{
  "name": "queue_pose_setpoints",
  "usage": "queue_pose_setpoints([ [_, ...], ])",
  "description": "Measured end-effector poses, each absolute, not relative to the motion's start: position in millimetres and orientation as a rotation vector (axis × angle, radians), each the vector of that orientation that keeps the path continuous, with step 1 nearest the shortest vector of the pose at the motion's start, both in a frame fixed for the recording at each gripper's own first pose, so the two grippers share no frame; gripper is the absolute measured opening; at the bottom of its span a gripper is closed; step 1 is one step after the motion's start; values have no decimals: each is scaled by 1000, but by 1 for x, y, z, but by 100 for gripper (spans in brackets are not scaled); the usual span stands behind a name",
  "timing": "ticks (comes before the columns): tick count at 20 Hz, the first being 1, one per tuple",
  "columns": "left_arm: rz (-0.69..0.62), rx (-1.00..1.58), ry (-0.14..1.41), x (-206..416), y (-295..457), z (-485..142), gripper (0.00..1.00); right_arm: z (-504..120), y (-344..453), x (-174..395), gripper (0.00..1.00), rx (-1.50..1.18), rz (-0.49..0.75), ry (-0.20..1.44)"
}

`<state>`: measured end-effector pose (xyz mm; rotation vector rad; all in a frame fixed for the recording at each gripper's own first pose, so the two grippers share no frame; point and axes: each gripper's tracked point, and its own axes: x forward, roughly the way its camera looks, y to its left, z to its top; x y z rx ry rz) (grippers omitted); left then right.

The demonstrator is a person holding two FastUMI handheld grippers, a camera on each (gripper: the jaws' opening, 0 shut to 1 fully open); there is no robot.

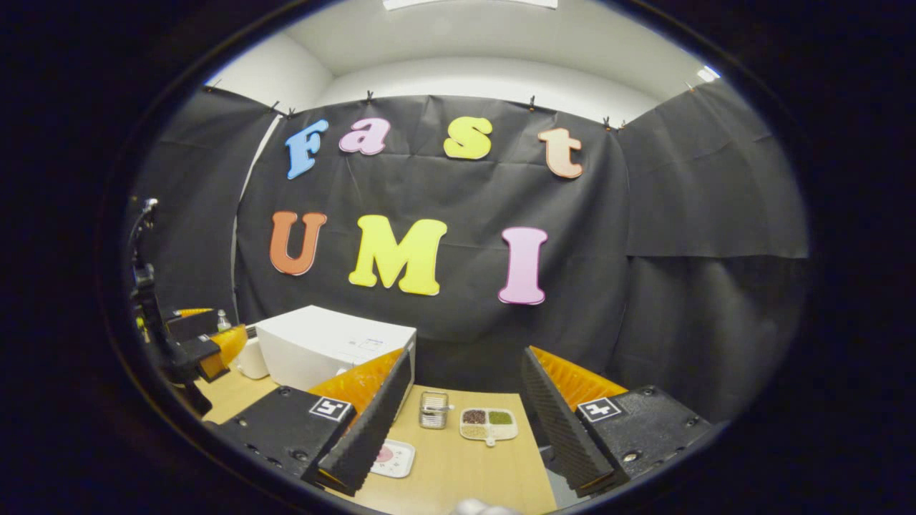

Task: Open the microwave oven with the left hand, put the food in, and close the microwave oven.

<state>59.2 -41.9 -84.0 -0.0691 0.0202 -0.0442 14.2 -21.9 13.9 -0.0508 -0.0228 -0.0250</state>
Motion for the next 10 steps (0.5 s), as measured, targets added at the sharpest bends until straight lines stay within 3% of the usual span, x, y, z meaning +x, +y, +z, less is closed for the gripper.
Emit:
queue_pose_setpoints([
  [10, -71, -123, 192, 169, -110, -229, 96, 8, -55, 3, 100, -81, -65, 46],
])
